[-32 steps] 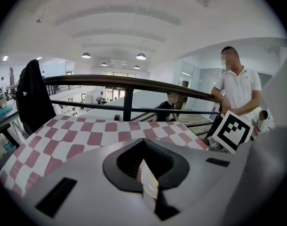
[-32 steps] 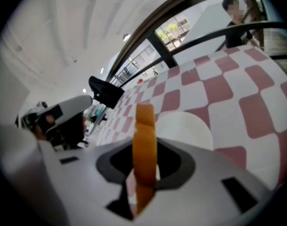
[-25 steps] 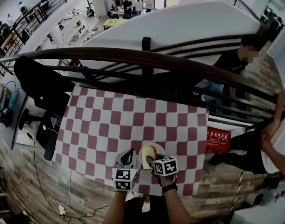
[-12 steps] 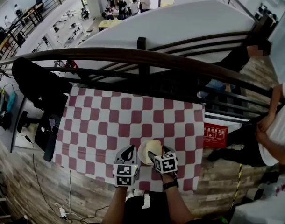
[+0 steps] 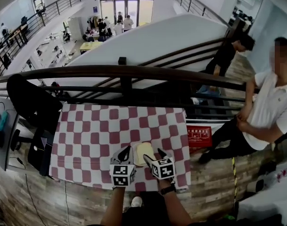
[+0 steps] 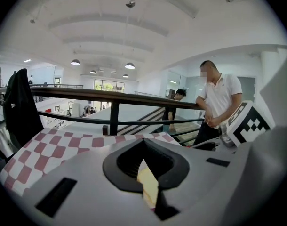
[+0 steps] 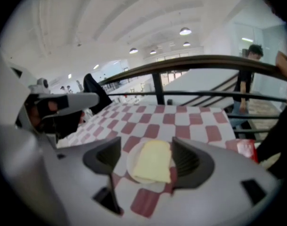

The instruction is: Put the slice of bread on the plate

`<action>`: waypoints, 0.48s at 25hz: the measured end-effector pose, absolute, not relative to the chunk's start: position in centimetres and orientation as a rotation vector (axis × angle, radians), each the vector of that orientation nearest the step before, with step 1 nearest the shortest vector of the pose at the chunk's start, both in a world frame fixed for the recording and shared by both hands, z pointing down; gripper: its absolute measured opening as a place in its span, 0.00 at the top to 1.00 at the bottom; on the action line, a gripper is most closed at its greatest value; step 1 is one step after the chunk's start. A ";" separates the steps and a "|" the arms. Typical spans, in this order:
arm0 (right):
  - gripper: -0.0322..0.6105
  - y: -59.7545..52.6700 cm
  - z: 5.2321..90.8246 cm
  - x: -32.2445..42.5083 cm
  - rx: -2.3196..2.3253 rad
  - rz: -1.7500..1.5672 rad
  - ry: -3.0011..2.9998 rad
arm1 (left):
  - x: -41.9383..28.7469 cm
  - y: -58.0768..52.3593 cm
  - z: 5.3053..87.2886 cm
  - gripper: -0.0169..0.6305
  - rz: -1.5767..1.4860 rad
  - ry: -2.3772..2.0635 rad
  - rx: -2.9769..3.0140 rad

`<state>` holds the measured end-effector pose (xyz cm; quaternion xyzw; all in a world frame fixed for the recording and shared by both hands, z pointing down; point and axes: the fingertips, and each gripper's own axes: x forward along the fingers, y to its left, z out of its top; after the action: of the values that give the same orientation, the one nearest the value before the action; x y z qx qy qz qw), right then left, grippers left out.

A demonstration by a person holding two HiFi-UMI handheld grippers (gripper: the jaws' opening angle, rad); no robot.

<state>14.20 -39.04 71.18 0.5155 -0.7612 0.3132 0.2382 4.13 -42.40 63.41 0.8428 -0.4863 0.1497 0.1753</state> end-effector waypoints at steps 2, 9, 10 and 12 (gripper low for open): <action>0.45 -38.9 68.4 14.8 1.475 0.790 -2.118 | 5.2 -42.1 61.8 0.95 0.384 -1.354 2.438; 0.85 -37.1 58.1 17.1 1.702 0.550 -2.258 | 8.3 -39.7 54.3 0.95 0.222 -1.295 2.623; 0.90 -36.6 56.7 17.3 1.727 0.515 -2.282 | 8.4 -39.1 53.1 0.95 0.190 -1.291 2.639; 0.92 -35.7 53.9 17.4 1.780 0.442 -2.322 | 8.5 -38.2 50.2 0.95 0.109 -1.288 2.684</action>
<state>17.43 -35.71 53.88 0.5990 -0.7815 0.1489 0.0914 8.50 -38.19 50.25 0.8980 -0.4309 0.0365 0.0815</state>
